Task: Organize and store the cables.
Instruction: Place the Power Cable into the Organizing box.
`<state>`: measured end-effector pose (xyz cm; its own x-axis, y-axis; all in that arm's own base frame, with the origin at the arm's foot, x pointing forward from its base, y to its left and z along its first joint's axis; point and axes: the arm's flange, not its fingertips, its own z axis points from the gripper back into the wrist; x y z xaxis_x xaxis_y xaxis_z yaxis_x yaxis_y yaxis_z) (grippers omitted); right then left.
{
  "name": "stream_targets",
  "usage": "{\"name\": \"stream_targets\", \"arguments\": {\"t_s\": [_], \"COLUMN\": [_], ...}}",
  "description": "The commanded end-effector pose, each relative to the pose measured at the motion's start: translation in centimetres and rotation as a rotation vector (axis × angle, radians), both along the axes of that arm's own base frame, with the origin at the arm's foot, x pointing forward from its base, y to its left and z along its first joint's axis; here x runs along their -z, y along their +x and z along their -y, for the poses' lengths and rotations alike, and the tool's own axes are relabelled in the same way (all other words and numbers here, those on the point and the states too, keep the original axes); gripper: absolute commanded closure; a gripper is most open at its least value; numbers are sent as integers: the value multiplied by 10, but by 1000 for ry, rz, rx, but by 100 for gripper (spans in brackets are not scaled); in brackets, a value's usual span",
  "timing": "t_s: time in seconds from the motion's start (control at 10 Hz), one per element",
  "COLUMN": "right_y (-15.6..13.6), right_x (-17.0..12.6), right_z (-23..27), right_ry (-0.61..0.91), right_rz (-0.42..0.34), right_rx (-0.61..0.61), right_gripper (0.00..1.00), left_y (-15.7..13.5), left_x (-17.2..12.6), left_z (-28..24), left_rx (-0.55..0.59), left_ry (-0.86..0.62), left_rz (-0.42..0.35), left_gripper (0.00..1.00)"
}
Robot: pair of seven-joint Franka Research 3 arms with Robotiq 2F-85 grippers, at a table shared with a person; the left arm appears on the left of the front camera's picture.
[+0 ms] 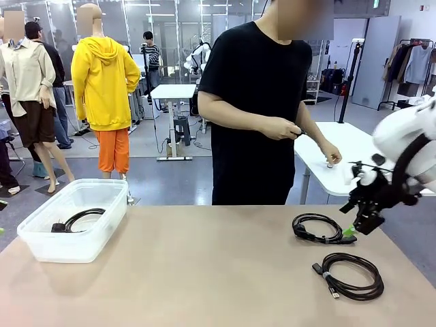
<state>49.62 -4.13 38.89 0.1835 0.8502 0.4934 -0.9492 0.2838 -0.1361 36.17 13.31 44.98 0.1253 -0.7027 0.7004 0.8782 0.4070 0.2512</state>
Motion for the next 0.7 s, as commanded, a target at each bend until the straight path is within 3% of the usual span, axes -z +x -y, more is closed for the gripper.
{"name": "stream_targets", "arguments": {"t_s": [0.0,0.6], "right_y": [31,80], "right_x": [11,62], "right_z": [-9,-31], "right_ry": [-123,-249], "right_rz": [-55,-128], "right_rx": [2,-31], "right_gripper": [0,0], "left_y": [-2,-2], "left_x": [-1,-1], "left_z": [1,1], "left_rx": [-14,-14], "left_ry": [-2,-2], "left_rz": [-4,-4], "left_gripper": [7,7]}}
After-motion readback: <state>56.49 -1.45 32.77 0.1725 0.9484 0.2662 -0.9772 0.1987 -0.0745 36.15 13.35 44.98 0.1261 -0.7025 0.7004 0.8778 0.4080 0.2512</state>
